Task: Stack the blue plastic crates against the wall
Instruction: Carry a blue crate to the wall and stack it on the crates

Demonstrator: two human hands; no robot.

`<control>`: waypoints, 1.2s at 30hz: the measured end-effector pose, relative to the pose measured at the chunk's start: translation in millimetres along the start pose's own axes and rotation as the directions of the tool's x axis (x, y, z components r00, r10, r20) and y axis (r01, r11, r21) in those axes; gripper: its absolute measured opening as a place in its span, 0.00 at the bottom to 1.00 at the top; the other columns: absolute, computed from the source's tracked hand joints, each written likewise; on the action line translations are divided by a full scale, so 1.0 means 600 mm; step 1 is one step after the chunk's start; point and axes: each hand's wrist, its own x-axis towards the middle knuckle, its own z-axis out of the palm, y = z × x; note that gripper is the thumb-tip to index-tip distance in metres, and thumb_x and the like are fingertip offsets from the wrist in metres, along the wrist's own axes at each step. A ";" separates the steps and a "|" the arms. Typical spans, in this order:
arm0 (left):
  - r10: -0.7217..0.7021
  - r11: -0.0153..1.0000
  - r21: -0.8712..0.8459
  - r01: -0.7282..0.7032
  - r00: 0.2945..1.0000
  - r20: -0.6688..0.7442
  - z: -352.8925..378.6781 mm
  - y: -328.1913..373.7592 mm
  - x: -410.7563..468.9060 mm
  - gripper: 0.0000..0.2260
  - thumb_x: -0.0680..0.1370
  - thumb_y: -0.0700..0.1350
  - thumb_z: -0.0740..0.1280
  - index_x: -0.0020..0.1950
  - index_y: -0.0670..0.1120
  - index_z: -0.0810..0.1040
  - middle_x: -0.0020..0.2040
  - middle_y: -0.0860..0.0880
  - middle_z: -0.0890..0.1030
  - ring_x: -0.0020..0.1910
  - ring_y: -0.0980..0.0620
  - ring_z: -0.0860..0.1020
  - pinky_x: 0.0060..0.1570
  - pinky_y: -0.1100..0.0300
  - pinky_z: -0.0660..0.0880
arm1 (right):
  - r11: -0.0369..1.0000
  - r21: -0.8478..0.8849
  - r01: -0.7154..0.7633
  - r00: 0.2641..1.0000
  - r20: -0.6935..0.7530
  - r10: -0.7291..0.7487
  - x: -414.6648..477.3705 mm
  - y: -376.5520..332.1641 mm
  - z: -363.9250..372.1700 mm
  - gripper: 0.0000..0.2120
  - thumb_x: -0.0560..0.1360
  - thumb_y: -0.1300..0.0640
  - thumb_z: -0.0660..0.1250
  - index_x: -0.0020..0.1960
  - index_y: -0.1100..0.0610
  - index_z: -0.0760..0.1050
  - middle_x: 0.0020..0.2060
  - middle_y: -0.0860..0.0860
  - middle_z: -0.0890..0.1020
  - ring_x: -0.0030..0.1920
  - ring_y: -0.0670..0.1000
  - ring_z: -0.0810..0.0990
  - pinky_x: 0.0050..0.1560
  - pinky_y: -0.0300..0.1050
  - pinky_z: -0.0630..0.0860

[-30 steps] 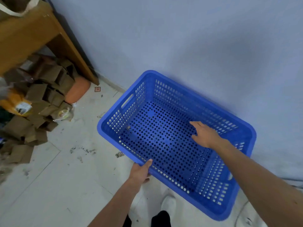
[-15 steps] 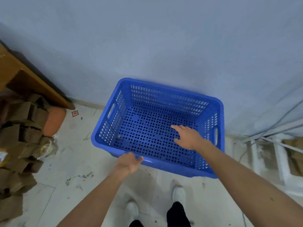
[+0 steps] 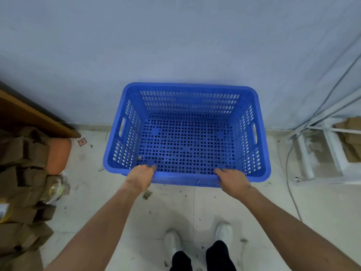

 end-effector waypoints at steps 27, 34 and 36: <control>-0.177 0.984 -0.035 0.173 0.966 -0.189 0.026 0.040 0.089 0.13 0.74 0.38 0.66 0.58 0.47 0.72 0.48 0.48 0.82 0.50 0.46 0.80 0.53 0.52 0.74 | 0.990 -0.015 -0.140 0.975 -0.179 0.135 0.035 0.039 0.024 0.21 0.77 0.61 0.62 0.69 0.53 0.65 0.52 0.52 0.78 0.48 0.56 0.79 0.52 0.50 0.72; -0.152 0.987 0.034 0.160 0.975 -0.161 0.024 0.036 0.093 0.13 0.74 0.39 0.67 0.57 0.50 0.76 0.46 0.50 0.82 0.47 0.48 0.81 0.55 0.53 0.72 | 0.987 0.004 -0.161 0.962 -0.223 0.157 0.041 0.037 0.031 0.18 0.75 0.60 0.64 0.64 0.51 0.68 0.56 0.51 0.76 0.56 0.55 0.74 0.64 0.53 0.64; -0.145 0.989 0.015 0.149 0.979 -0.140 0.018 0.035 0.095 0.14 0.75 0.40 0.66 0.60 0.49 0.76 0.49 0.49 0.82 0.50 0.47 0.80 0.57 0.52 0.72 | 0.984 0.008 -0.180 0.960 -0.214 0.178 0.040 0.033 0.026 0.18 0.74 0.60 0.65 0.63 0.52 0.68 0.56 0.52 0.75 0.58 0.56 0.72 0.66 0.54 0.63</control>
